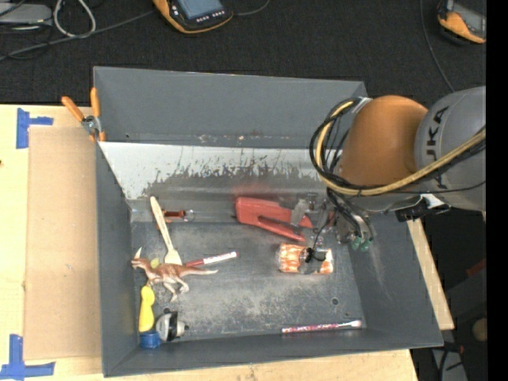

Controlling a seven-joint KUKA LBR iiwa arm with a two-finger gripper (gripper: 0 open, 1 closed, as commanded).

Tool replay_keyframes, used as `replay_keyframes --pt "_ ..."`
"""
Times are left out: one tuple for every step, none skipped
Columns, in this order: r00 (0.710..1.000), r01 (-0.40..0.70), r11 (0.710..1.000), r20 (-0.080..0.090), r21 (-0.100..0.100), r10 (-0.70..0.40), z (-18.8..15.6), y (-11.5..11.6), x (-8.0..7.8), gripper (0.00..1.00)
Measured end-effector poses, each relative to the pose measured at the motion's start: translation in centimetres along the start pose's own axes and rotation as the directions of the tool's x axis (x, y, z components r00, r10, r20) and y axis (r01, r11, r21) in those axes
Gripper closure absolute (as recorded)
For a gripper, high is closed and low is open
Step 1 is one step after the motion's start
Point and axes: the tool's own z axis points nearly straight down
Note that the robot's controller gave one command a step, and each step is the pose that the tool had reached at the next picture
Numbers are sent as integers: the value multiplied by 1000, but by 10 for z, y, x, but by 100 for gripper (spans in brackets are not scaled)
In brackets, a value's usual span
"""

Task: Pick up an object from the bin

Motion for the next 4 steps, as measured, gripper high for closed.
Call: replay_keyframes --pt "1000 8 1000 -10 2 -8 76 -45 13 0" --pt "994 105 994 9 -3 -105 89 -32 5 100" --pt "994 105 994 8 -3 -105 89 -32 6 100" --pt "995 105 995 5 -4 -105 19 -33 -10 100"
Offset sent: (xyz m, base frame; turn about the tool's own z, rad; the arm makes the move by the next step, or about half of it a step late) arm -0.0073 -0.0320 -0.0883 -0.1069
